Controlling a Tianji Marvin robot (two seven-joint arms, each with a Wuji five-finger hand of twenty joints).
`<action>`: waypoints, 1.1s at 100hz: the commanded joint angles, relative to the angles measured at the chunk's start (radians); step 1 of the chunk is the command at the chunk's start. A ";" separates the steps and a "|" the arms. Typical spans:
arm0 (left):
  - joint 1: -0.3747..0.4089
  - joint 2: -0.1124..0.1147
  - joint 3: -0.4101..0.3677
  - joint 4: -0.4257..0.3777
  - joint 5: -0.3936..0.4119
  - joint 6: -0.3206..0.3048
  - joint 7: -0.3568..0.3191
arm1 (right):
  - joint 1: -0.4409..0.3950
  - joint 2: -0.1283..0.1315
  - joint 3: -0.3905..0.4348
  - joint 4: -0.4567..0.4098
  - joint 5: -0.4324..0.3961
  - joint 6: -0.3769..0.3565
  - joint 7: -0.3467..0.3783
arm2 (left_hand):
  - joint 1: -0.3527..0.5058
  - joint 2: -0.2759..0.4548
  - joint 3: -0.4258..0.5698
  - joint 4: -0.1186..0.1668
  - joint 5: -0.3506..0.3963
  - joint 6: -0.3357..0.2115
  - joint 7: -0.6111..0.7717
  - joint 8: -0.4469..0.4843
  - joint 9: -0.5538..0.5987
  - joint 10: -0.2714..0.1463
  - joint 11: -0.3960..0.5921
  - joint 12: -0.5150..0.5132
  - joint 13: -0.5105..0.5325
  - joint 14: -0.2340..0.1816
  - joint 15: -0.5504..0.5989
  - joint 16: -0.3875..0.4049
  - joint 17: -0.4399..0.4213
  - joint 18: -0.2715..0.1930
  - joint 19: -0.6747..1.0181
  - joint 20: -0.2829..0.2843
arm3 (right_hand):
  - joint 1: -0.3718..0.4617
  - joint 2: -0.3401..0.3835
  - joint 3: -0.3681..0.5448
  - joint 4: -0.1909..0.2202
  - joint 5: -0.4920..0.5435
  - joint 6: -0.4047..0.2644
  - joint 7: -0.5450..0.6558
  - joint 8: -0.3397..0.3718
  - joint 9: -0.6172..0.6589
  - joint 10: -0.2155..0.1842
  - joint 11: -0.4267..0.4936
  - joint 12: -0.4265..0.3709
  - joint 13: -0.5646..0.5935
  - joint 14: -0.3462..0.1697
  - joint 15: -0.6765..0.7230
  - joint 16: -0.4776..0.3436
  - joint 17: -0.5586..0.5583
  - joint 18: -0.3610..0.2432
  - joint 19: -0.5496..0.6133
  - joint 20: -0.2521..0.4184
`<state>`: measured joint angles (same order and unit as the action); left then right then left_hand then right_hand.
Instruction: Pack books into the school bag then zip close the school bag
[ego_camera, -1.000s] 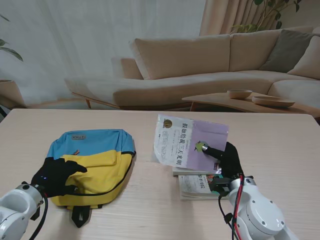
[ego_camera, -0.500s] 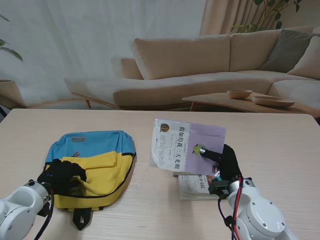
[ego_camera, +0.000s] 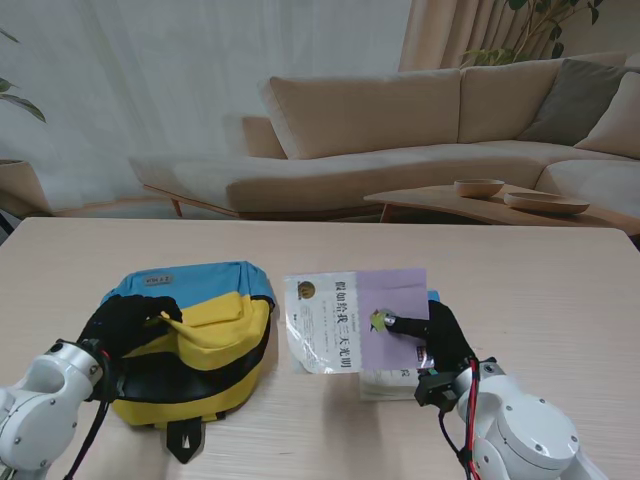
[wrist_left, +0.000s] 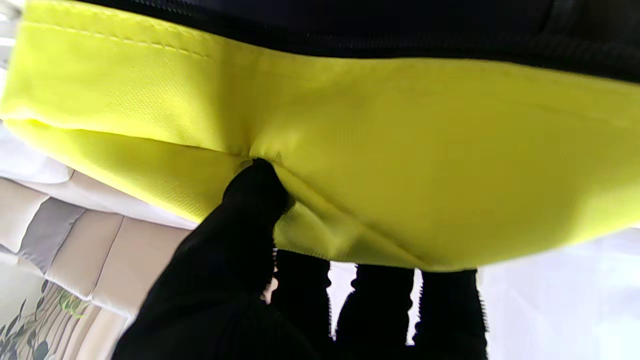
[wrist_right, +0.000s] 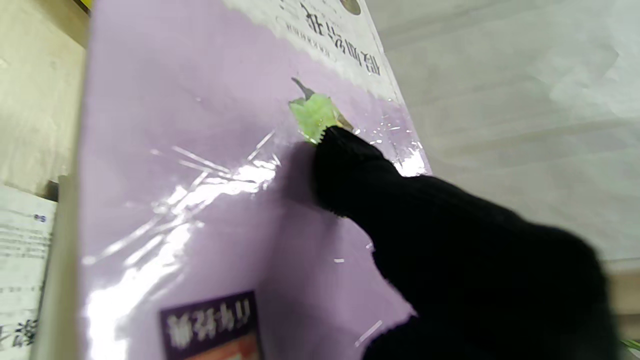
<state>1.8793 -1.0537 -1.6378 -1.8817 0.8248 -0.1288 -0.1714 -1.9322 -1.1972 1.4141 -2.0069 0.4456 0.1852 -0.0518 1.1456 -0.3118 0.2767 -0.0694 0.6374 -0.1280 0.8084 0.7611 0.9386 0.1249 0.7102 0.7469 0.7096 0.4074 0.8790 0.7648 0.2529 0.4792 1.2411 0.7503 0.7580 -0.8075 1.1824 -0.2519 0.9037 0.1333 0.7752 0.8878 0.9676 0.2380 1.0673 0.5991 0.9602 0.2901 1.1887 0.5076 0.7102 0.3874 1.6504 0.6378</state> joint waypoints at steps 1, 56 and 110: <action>-0.015 -0.010 0.005 -0.031 -0.016 0.012 -0.015 | -0.009 -0.002 -0.011 -0.015 0.001 0.016 0.021 | 0.064 0.056 -0.014 -0.002 0.032 0.001 0.138 0.087 0.084 0.045 0.141 0.011 0.035 0.042 0.055 0.029 0.015 0.058 0.063 0.035 | 0.148 0.143 0.094 0.031 0.113 -0.226 0.260 0.063 0.027 0.023 0.032 0.001 0.115 0.034 0.107 0.040 0.038 0.002 0.086 0.023; -0.065 -0.013 0.064 -0.065 -0.094 0.071 -0.031 | -0.023 0.021 -0.078 -0.048 -0.061 0.269 0.124 | 0.076 0.039 0.001 -0.005 0.015 0.053 0.152 0.081 0.112 0.041 0.169 0.037 0.076 0.050 0.101 0.043 0.061 0.083 0.085 0.073 | 0.149 0.131 0.110 0.025 0.111 -0.210 0.268 0.034 0.028 0.036 0.039 -0.010 0.129 0.042 0.104 0.029 0.049 0.014 0.096 0.015; -0.043 -0.018 0.089 -0.098 -0.146 0.090 -0.022 | 0.107 -0.057 -0.306 0.015 -0.065 0.432 -0.099 | 0.078 0.043 0.007 -0.008 -0.001 0.067 0.170 0.080 0.105 0.044 0.177 0.042 0.069 0.052 0.102 0.042 0.054 0.078 0.077 0.079 | 0.150 0.134 0.109 0.019 0.100 -0.206 0.276 0.018 0.023 0.032 0.046 -0.025 0.127 0.034 0.094 0.021 0.048 0.012 0.097 0.011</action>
<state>1.8271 -1.0629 -1.5530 -1.9567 0.6864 -0.0437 -0.1769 -1.8391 -1.2158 1.1265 -1.9951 0.3627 0.6090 -0.1602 1.1680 -0.3218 0.2773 -0.0695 0.6208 -0.0618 0.8343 0.7714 0.9681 0.1658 0.7760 0.7489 0.7564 0.4153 0.9525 0.7896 0.3094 0.5121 1.2755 0.8020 0.7580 -0.8073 1.1824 -0.2524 0.9037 0.1460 0.7756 0.8782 0.9678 0.2576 1.0791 0.5874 0.9843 0.3035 1.1895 0.5078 0.7340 0.4052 1.6650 0.6379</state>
